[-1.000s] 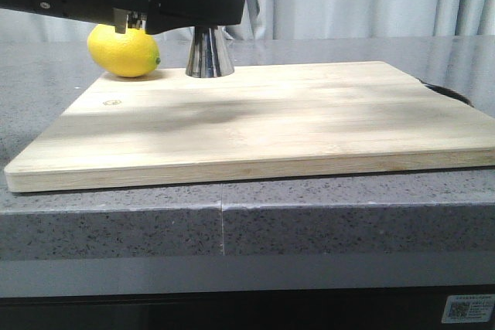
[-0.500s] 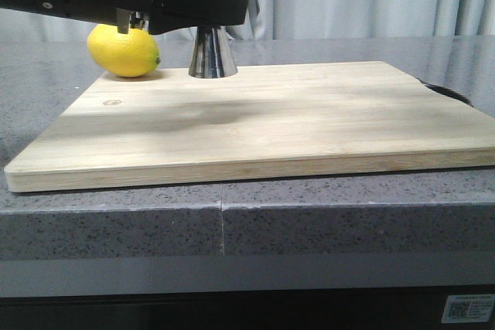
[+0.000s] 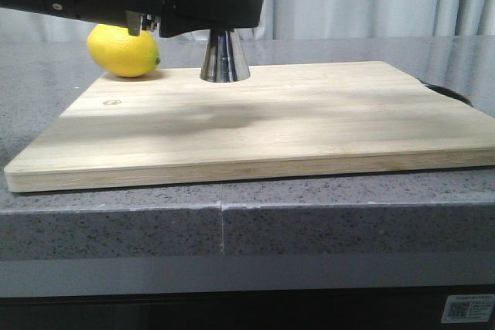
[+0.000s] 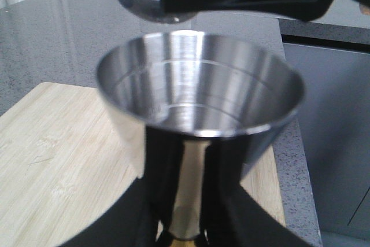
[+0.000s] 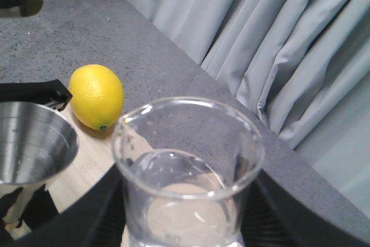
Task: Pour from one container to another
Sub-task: 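Tilt the beaker with the right gripper toward the jigger mouth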
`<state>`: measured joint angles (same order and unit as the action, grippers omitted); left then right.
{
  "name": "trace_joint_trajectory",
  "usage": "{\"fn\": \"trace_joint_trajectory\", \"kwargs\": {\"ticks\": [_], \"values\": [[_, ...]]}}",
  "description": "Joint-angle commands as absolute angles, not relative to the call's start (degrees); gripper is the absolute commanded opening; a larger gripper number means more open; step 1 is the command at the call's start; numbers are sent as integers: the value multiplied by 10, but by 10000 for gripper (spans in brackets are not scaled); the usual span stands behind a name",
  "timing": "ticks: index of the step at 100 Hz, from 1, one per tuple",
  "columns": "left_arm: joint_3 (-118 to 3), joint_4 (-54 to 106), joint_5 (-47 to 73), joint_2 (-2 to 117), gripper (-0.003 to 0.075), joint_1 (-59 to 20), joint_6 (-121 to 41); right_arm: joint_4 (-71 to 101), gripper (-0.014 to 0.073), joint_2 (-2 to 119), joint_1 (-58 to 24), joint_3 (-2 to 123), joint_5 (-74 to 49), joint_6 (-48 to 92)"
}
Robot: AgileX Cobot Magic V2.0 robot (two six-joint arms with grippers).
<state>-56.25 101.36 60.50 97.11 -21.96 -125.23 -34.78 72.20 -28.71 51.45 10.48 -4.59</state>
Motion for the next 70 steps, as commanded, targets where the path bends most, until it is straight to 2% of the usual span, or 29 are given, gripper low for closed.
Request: {"fn": "trace_joint_trajectory", "kwargs": {"ticks": [1, 33, 51, 70], "values": [[-580, 1047, 643, 950, 59, -227, -1251, -359, 206, 701, -293, 546, 135, -44], [-580, 1046, 643, 950, 58, -231, -1251, -401, 206, 701, -310, 567, 115, -44], [-580, 1045, 643, 950, 20, -231, -1251, -420, 206, 701, -317, 567, 103, -44], [-580, 1045, 643, 950, 19, -231, -1251, -435, 206, 701, -316, 567, 98, -44]]}}
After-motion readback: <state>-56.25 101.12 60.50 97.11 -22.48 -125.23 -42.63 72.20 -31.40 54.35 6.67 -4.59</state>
